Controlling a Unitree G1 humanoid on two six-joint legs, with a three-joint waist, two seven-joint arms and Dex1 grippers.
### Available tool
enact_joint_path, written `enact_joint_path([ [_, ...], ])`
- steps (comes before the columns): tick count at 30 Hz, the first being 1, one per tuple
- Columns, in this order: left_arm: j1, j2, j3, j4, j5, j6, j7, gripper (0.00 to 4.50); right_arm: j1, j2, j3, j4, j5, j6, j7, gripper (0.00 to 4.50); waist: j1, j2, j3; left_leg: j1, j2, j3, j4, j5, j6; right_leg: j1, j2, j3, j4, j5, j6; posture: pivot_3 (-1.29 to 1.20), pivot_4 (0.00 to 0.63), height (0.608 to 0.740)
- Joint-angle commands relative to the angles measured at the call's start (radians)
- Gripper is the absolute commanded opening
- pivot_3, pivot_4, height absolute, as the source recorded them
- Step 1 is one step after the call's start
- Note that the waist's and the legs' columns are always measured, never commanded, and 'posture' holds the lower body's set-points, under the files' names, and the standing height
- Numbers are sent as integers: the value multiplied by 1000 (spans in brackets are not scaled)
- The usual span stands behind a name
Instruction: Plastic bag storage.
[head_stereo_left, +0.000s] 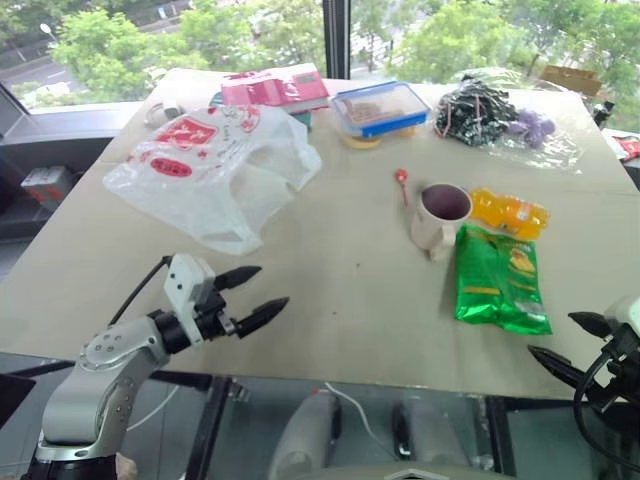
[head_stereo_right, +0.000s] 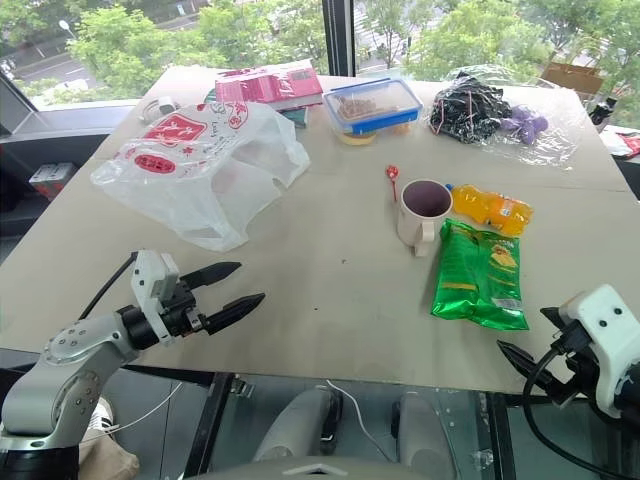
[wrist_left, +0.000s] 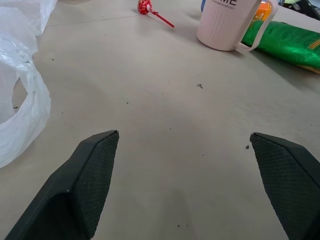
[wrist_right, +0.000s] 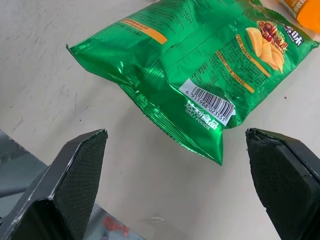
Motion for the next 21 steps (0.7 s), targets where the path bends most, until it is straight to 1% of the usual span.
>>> enact_joint_path([
  [1,-10,8,21,-37,-27,0,0,4438,-25,-16,-38,-12,28,6,-5,4500,0,0,0,0,0,0,0,0,0,0,0,0,0,0,0,0,150,732],
  [3,-23,-1,19,-63,-48,25,27,4438,-44,-8,-40,7,32,-23,6,4500,0,0,0,0,0,0,0,0,0,0,0,0,0,0,0,0,150,732],
  [5,-48,-5,17,-81,-72,50,47,4438,-84,25,-63,24,91,-27,-12,4500,0,0,0,0,0,0,0,0,0,0,0,0,0,0,0,0,150,732],
  [10,-164,-18,-3,-160,-161,135,124,4438,-148,59,-101,49,161,-111,9,4500,2,-1,0,0,0,-1,0,0,0,1,0,-1,0,0,0,0,150,732],
  [12,-216,-36,-12,-186,-166,135,165,4438,-210,64,-91,62,193,-145,-12,4500,1,-1,0,0,0,-1,1,0,0,2,1,-1,0,0,0,0,150,732],
  [14,-334,-102,-9,-192,-168,171,328,4438,-340,60,-24,63,224,-192,-61,4500,-2,0,0,2,0,0,2,0,0,3,1,0,0,0,1,0,150,732],
  [15,-394,-125,-8,-185,-163,216,416,4438,-387,52,14,60,231,-205,-67,4500,-2,-1,0,2,0,1,3,0,0,3,2,-1,2,1,1,0,150,732],
  [17,-476,-140,-6,-174,-151,310,543,4438,-433,31,78,54,219,-226,-51,4500,-1,-1,0,4,0,-1,5,0,0,5,2,-1,3,1,2,0,150,732],
  [18,-506,-138,1,-171,-166,367,589,4438,-437,21,98,56,205,-237,-32,4500,-1,-1,0,4,0,-2,5,0,0,5,3,-2,3,3,5,0,150,732],
  [19,-542,-114,2,-168,-171,426,620,4438,-441,6,123,61,185,-257,-5,4500,-1,-1,0,4,-1,-2,5,0,0,5,4,-3,3,3,5,0,150,732],
  [21,-593,-32,-17,-173,-150,518,633,4438,-440,-21,160,74,151,-297,49,4500,-2,-3,1,2,-1,-2,5,0,0,4,8,-4,3,3,5,0,150,732],
])
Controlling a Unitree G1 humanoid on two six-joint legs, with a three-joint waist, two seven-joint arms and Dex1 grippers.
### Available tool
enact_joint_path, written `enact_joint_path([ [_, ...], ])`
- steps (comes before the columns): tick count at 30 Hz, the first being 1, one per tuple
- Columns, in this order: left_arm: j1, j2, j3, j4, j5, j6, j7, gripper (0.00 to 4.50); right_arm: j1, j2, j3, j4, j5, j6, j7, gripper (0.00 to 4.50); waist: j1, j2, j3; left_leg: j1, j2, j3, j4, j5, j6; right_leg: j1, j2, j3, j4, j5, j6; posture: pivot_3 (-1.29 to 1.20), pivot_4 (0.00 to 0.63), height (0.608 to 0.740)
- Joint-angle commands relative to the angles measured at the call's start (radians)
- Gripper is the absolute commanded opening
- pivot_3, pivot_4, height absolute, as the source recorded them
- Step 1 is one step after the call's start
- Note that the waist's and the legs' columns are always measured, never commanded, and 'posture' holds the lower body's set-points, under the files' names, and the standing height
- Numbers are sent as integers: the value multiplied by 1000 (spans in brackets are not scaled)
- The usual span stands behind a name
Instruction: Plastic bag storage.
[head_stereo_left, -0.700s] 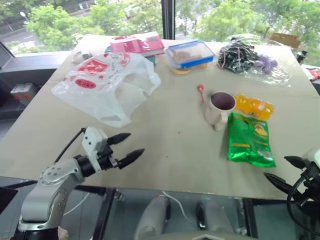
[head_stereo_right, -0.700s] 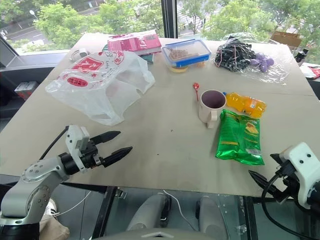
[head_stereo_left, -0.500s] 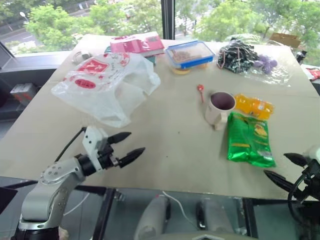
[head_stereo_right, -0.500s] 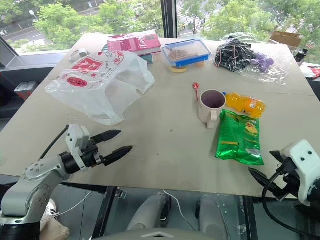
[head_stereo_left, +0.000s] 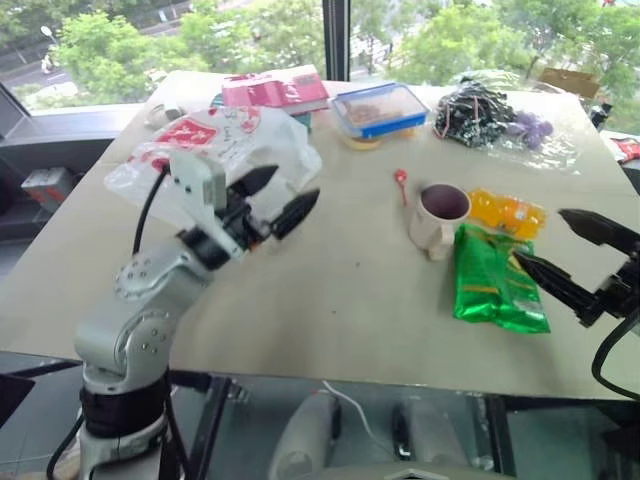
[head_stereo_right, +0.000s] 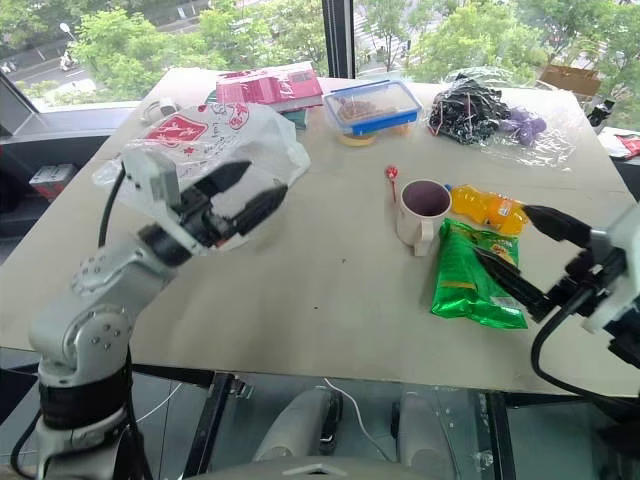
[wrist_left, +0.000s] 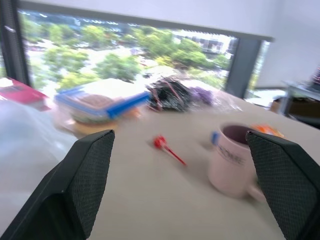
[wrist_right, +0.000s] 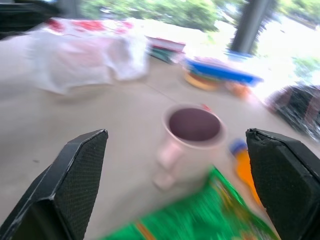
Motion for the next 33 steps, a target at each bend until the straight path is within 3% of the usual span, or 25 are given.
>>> enact_joint_path([
  [1,-78,134,-6,-19,-1,172,32,4438,5,-48,51,11,-65,-96,99,4500,-1,-2,2,0,0,0,0,0,0,0,0,0,1,0,0,0,150,732],
  [4,-63,197,-17,-72,88,216,117,4438,36,-69,88,34,-121,-161,179,4500,-2,-2,1,0,-1,1,1,-1,1,0,0,1,0,0,0,0,150,732],
  [10,-69,172,-28,-140,168,409,282,4438,53,-60,160,107,-213,-275,254,4500,2,-4,2,1,-1,1,1,-1,2,0,-4,1,0,0,0,0,150,732],
  [15,-221,158,-144,-107,272,634,385,4438,12,-65,215,180,-261,-334,281,4500,6,-5,3,0,-2,-1,4,-1,2,1,-1,-1,1,0,0,0,150,732],
  [18,-287,209,-298,-65,353,710,420,4438,-10,-76,226,182,-258,-330,279,4500,3,-5,3,0,-3,0,4,-1,2,1,-2,0,0,0,1,0,150,732],
  [27,-439,158,-589,260,622,538,476,4438,-44,-88,225,110,-231,-272,212,4500,6,-5,3,-1,-2,-1,2,-1,1,0,-6,2,1,0,0,0,150,732],
  [33,-483,111,-656,477,739,426,433,4438,-48,-77,228,42,-200,-220,132,4500,7,-5,4,-3,-4,-1,3,-1,1,-2,-7,3,0,0,0,0,150,732],
])
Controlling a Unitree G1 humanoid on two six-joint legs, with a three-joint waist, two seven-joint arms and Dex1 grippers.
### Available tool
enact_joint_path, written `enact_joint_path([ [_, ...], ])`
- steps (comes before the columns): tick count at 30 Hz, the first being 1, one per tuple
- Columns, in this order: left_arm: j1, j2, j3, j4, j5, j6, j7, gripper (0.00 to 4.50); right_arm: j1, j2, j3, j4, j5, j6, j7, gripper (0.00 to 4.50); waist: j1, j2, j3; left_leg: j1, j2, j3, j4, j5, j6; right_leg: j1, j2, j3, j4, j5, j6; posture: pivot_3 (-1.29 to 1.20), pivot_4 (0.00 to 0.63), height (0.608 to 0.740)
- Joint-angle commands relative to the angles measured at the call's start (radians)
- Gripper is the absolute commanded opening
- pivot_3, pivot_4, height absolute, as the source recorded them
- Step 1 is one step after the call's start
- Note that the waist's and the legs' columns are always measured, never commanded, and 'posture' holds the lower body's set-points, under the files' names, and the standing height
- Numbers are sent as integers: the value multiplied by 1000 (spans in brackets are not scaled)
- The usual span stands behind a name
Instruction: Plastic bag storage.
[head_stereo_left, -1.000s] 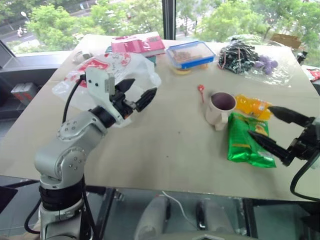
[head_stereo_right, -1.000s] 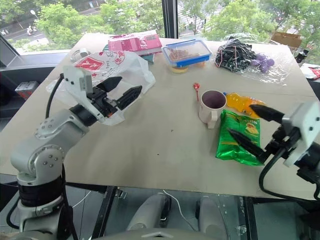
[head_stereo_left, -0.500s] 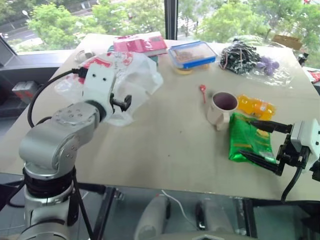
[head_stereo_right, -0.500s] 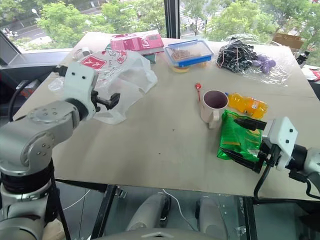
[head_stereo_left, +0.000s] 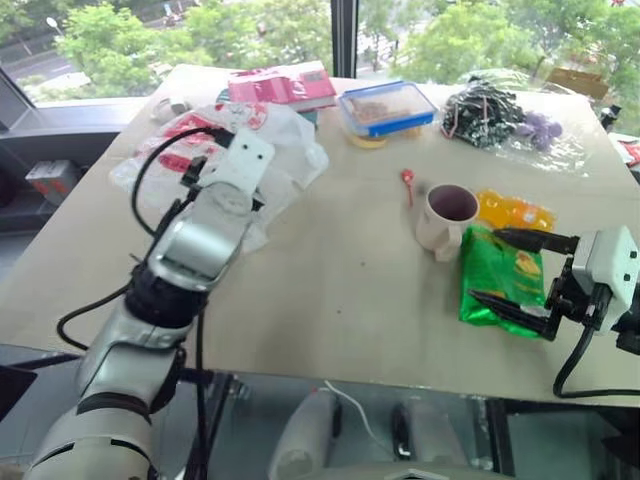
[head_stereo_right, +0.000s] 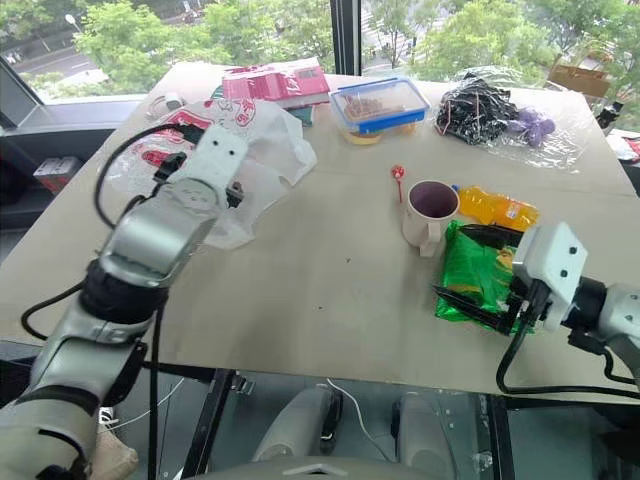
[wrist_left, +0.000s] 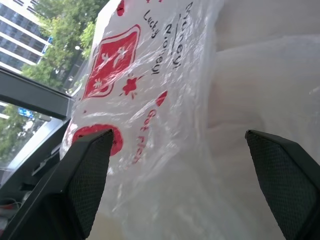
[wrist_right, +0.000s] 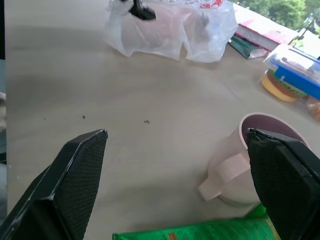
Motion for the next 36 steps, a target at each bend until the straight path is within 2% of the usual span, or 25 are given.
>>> enact_joint_path([
  [1,-37,0,-9,109,83,-98,-27,4438,-13,2,-17,-47,28,22,-48,4500,-3,0,0,0,0,0,0,1,-2,0,0,0,0,0,0,0,150,732],
  [5,-76,-21,18,299,123,-223,-78,4438,-28,-2,-11,-60,43,44,-82,4500,-5,0,0,-1,1,0,0,1,-1,-1,0,0,1,0,0,0,150,732],
  [6,-86,-24,22,332,132,-249,-93,4213,-32,-3,-10,-61,47,49,-88,4500,-5,0,0,-1,0,0,0,0,0,-1,0,0,1,0,0,0,150,732],
  [9,-98,-24,28,396,157,-298,-138,3222,-40,-5,-8,-63,57,59,-102,4500,-6,0,0,-1,0,0,0,0,0,-1,-1,0,0,0,0,0,150,732],
  [15,-85,-7,74,475,166,-357,-236,379,-48,-5,-3,-72,67,73,-122,4500,-7,0,0,-1,0,0,0,0,1,-2,-1,0,1,0,0,0,150,732],
  [16,-85,-7,89,481,159,-361,-257,23,-48,-5,-1,-72,66,73,-123,4500,-8,0,0,-1,0,0,0,0,1,-2,-1,0,1,0,0,0,150,732],
  [21,-72,-2,215,414,34,-291,-449,23,-48,-9,-12,-80,72,85,-132,4500,-9,0,0,-1,0,0,0,0,1,-2,-1,0,1,0,0,0,150,732],
  [28,-45,50,340,227,-207,-28,-724,23,-8,-19,-38,-99,70,109,-146,4500,-9,0,0,-1,0,0,0,0,1,-2,-1,0,1,0,0,0,150,732],
  [31,-71,7,438,148,-290,110,-731,23,1,-24,-38,-109,74,148,-188,4500,-8,0,0,-1,0,0,0,0,1,-2,-1,0,1,0,0,0,150,732],
  [34,-126,-43,544,129,-303,199,-673,23,-14,-41,-12,-111,46,239,-283,4500,-8,0,0,-1,0,-1,3,0,1,-1,0,-1,2,0,0,0,150,732],
  [36,-141,-15,540,119,-277,192,-637,23,-54,-46,39,-100,5,332,-388,4500,-11,0,0,-1,1,0,3,0,1,-1,0,-2,2,0,0,0,150,732],
])
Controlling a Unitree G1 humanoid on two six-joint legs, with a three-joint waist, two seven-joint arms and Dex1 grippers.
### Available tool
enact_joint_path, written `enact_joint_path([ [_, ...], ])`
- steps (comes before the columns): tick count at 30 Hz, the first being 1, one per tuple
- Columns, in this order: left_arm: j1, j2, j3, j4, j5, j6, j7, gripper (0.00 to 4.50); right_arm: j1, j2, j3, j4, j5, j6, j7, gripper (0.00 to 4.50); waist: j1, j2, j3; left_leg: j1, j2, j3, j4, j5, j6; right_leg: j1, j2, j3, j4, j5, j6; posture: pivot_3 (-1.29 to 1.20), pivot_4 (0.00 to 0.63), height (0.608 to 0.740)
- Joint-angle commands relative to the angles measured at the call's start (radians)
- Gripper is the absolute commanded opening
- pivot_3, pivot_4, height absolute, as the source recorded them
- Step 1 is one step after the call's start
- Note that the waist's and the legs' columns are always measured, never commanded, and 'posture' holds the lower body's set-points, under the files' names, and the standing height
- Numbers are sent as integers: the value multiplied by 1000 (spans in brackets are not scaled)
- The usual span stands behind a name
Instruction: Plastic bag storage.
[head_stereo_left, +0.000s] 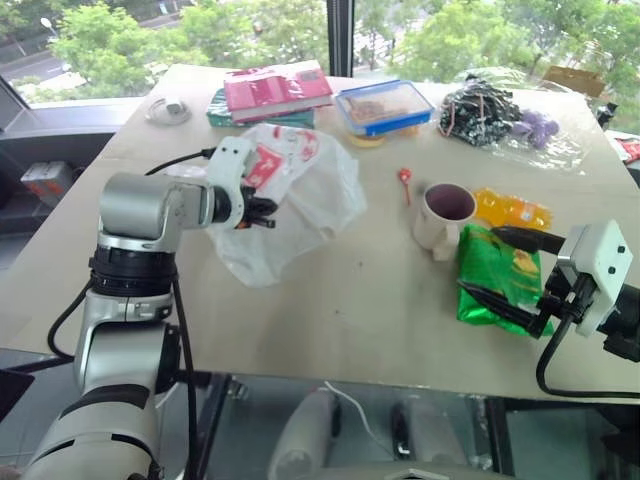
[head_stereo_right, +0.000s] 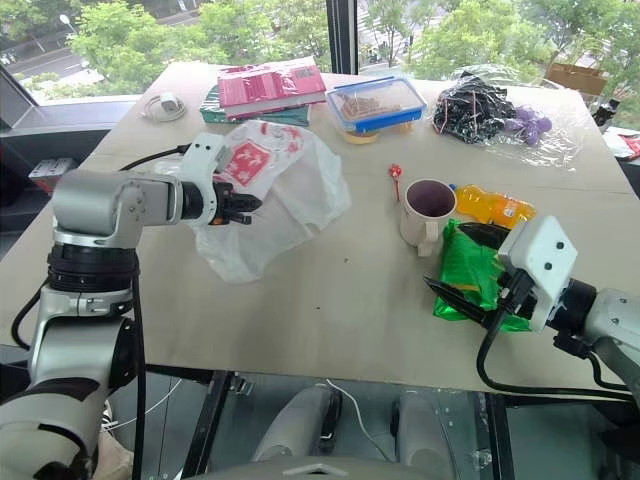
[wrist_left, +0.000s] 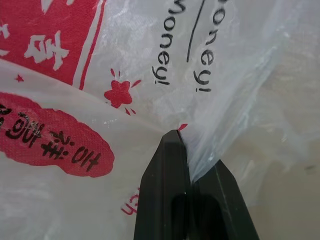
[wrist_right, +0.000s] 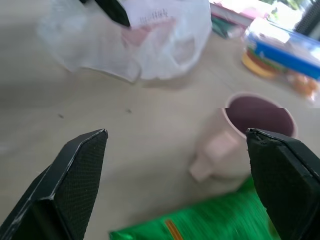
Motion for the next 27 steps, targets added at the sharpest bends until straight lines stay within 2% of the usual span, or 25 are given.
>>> enact_joint_path([
  [1,-54,47,47,-43,30,11,64,23,-72,2,56,-1,-41,147,-173,4500,-6,0,0,1,0,1,0,0,0,0,0,0,0,0,0,0,150,732],
  [4,-85,51,67,-46,28,23,93,23,-146,72,112,22,-30,244,-280,4500,-12,0,0,2,1,2,-1,0,0,0,1,2,1,0,0,0,150,732],
  [8,-92,48,80,-47,13,29,107,23,-212,155,168,34,-7,317,-336,4500,-4,0,0,1,1,1,-1,2,-4,-1,1,3,2,0,0,0,150,732],
  [10,-91,41,80,-51,12,31,117,23,-265,231,210,78,-3,349,-380,4500,-3,0,0,0,0,2,-1,2,-4,-2,0,3,2,0,0,0,150,732],
  [13,-94,26,75,-53,10,31,130,23,-334,322,282,149,-45,375,-438,4500,-3,0,0,0,-1,3,-1,2,-4,-2,0,3,2,0,0,0,150,732],
  [19,-104,16,59,-52,11,15,141,23,-436,472,342,266,-136,408,-556,4500,-3,0,0,0,-2,4,-1,3,-5,-6,1,4,8,0,0,0,150,732],
  [20,-108,14,59,-50,11,13,142,0,-446,488,339,277,-151,412,-572,3970,-3,0,0,0,-2,5,-1,3,-5,-6,1,4,9,0,0,0,150,732],
  [21,-111,12,58,-49,10,12,143,0,-453,497,337,282,-162,414,-579,3702,-3,0,0,0,-2,5,-1,3,-5,-7,1,4,9,0,0,0,150,732],
  [23,-114,10,55,-49,10,10,146,0,-461,516,322,283,-168,422,-585,2839,-4,0,0,0,-2,5,-1,3,-5,-7,2,4,10,0,0,0,150,732],
  [27,-116,4,55,-46,10,11,149,0,-463,486,329,245,-179,430,-548,917,-4,0,0,0,-2,5,-1,3,-5,-7,2,4,10,0,0,0,150,732],
])
